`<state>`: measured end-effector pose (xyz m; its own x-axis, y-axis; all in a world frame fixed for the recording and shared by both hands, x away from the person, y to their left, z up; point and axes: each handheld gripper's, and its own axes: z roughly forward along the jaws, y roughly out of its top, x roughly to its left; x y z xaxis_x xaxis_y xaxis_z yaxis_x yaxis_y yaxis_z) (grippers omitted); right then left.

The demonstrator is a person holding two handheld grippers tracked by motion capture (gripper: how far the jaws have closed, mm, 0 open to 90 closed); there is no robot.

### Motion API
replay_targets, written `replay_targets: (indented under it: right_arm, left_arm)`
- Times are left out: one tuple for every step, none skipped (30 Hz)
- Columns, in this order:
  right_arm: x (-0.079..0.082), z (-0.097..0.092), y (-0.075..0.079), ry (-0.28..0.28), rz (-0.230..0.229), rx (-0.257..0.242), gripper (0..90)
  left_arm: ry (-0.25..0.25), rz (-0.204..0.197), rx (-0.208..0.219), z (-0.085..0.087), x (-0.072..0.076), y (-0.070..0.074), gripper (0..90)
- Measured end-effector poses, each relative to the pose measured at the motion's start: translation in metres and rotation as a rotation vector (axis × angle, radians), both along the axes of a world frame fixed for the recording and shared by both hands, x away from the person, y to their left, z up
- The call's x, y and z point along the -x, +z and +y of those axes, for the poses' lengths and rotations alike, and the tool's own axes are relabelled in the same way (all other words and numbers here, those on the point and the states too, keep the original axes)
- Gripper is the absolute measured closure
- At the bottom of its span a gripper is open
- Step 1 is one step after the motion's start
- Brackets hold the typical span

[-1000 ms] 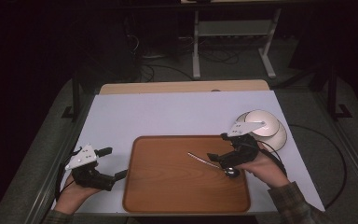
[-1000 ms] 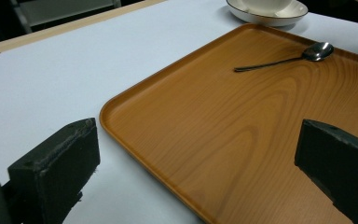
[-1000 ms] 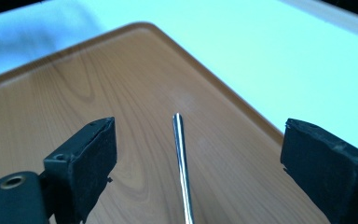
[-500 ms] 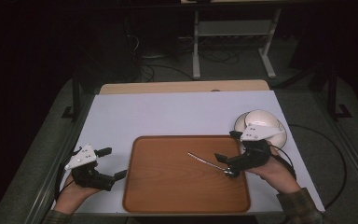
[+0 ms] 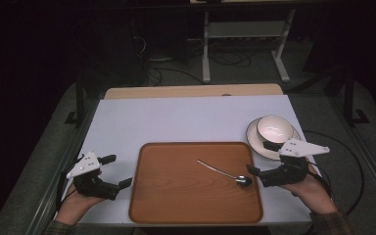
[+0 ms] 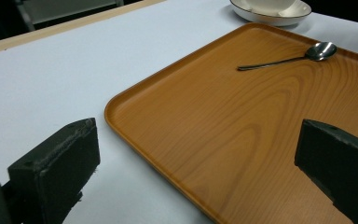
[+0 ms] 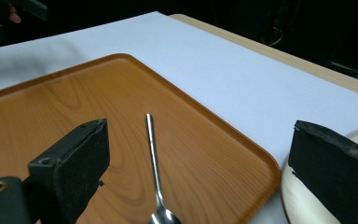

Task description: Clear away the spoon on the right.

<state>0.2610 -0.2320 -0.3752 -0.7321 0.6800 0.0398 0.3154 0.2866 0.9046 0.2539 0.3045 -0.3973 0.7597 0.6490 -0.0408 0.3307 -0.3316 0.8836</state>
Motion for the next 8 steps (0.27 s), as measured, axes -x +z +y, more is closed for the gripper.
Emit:
replay_targets:
  right_arm:
    - [0.001, -0.003, -0.002, -0.008, 0.000, -0.002, 4.5]
    - [0.002, -0.006, -0.003, -0.016, -0.001, -0.002, 4.5]
    - [0.002, -0.006, -0.003, -0.016, -0.001, -0.002, 4.5]
    - [0.003, -0.008, -0.005, -0.021, 0.001, -0.001, 4.5]
    - [0.005, -0.012, -0.007, -0.031, 0.004, -0.002, 4.2]
    - [0.005, -0.012, -0.007, -0.031, 0.004, -0.002, 4.2]
    - [0.006, -0.013, -0.007, -0.035, 0.004, -0.005, 4.2]
    - [0.007, -0.015, -0.007, -0.037, 0.003, -0.009, 4.1]
  left_arm:
    - [0.000, 0.000, -0.002, 0.000, 0.000, 0.000, 0.0]
    - [0.000, 0.000, -0.002, 0.000, 0.000, 0.000, 0.0]
    - [0.000, 0.000, -0.002, 0.000, 0.000, 0.000, 0.0]
    - [0.001, 0.000, -0.002, 0.000, 0.000, 0.000, 0.0]
    - [0.002, 0.000, -0.002, 0.000, 0.000, 0.000, 0.0]
    - [0.001, 0.000, 0.000, 0.000, 0.000, 0.000, 0.0]
    - [0.000, 0.000, 0.001, 0.000, 0.000, 0.000, 0.0]
    - [0.001, 0.000, 0.000, 0.000, 0.000, 0.000, 0.0]
